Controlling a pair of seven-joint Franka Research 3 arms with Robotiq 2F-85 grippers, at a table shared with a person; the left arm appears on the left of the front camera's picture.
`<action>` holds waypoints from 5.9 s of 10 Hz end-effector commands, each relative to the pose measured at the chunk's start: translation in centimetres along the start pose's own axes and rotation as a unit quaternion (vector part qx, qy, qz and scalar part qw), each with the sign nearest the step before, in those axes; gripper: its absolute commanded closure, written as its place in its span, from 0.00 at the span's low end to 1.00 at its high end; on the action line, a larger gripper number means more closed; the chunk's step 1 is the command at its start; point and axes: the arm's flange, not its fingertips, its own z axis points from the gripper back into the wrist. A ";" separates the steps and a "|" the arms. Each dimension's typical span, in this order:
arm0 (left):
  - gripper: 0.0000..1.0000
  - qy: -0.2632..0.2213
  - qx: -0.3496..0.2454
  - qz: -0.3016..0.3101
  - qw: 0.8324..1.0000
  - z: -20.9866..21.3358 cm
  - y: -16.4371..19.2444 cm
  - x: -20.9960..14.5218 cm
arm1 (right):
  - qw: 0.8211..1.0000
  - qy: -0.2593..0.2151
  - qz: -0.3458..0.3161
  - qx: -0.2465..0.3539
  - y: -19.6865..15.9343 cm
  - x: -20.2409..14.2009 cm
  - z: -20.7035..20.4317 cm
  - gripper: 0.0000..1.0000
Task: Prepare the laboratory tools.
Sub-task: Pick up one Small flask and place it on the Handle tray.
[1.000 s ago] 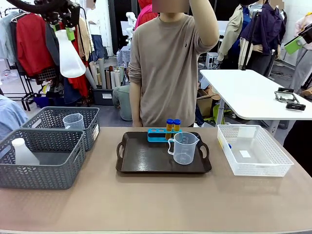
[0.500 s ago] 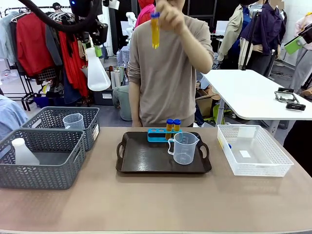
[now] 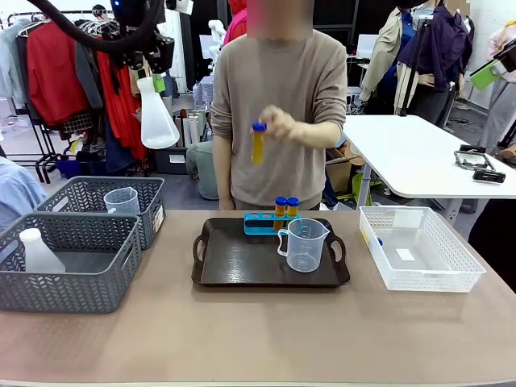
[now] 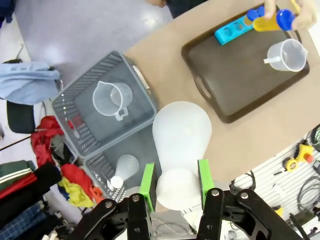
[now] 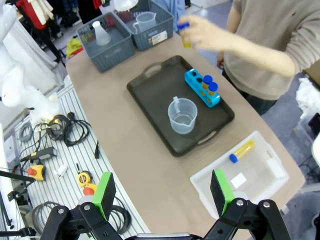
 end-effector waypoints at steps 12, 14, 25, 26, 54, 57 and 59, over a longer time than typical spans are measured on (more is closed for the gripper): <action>1.00 0.011 -0.042 -0.066 0.997 -8.1 -5.4 2.1 | 1.000 -0.014 -0.004 0.010 0.1 0.4 0.1 0.00; 1.00 0.029 -0.044 -0.115 0.992 -12.3 -8.4 2.4 | 1.000 -0.014 -0.004 0.010 0.1 0.4 0.1 0.00; 1.00 0.066 -0.069 -0.215 0.972 -21.8 -14.7 3.6 | 1.000 -0.014 -0.004 0.010 0.1 0.4 0.1 0.00; 1.00 0.063 -0.069 -0.220 0.971 -23.1 -14.7 4.0 | 1.000 -0.014 -0.004 0.010 0.1 0.4 0.1 0.00; 0.00 0.053 -0.089 -0.263 0.959 -29.3 -18.4 3.9 | 1.000 -0.014 -0.004 0.010 0.1 0.4 0.1 0.00; 0.00 0.058 -0.096 -0.253 0.961 -28.0 -17.5 3.6 | 1.000 -0.014 -0.004 0.010 0.1 0.4 0.1 0.00; 0.00 0.055 -0.087 -0.262 0.960 -28.2 -18.1 5.2 | 1.000 -0.014 -0.004 0.010 0.1 0.4 0.1 0.00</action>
